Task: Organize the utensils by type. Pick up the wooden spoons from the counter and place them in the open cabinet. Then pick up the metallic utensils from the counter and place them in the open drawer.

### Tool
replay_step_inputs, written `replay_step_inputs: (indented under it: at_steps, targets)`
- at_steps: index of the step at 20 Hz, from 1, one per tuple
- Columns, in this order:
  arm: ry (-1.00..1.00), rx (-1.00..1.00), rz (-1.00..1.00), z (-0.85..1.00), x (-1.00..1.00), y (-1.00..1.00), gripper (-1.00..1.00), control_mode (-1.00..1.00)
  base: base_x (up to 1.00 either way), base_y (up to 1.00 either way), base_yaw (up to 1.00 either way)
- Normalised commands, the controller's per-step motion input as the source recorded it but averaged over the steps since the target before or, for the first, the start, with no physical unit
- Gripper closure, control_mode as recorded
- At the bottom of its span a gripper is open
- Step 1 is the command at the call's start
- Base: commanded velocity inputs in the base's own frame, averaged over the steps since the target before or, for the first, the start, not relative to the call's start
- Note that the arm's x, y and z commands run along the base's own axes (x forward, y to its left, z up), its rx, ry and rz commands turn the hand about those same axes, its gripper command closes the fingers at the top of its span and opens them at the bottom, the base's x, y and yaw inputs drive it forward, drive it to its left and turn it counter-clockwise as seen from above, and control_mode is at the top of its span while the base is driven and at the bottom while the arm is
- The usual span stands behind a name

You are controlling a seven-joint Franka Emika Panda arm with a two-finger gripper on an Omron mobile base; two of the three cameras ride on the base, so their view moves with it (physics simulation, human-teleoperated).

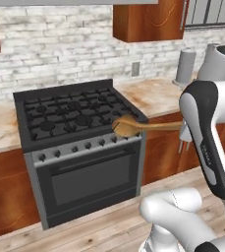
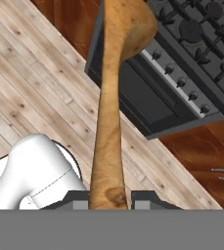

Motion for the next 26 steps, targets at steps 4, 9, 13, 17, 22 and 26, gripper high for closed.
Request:
replay_step_inputs:
  at_steps: [4, 9, 13, 17, 22, 26]
  targets:
    - [0.00, 0.00, 0.00, 0.00, 0.00, 0.00, 1.00, 1.00, -0.23, 0.72, -0.04]
    - [0.00, 0.00, 0.00, 0.00, 0.00, 0.00, 1.00, 1.00, -0.19, 0.77, -0.04]
    - [0.00, 0.00, 0.00, 0.00, 0.00, 0.00, 1.00, 1.00, -0.13, 0.73, -0.05]
    - [0.00, 0.00, 0.00, 0.00, 0.00, 0.00, 1.00, 1.00, -0.03, 0.74, -0.06]
    - [0.00, 0.00, 0.00, 0.00, 0.00, 0.00, 1.00, 1.00, 0.01, 0.70, -0.06]
    - [0.00, 0.00, 0.00, 0.00, 0.00, 0.00, 1.00, 1.00, 0.13, 0.79, -0.03]
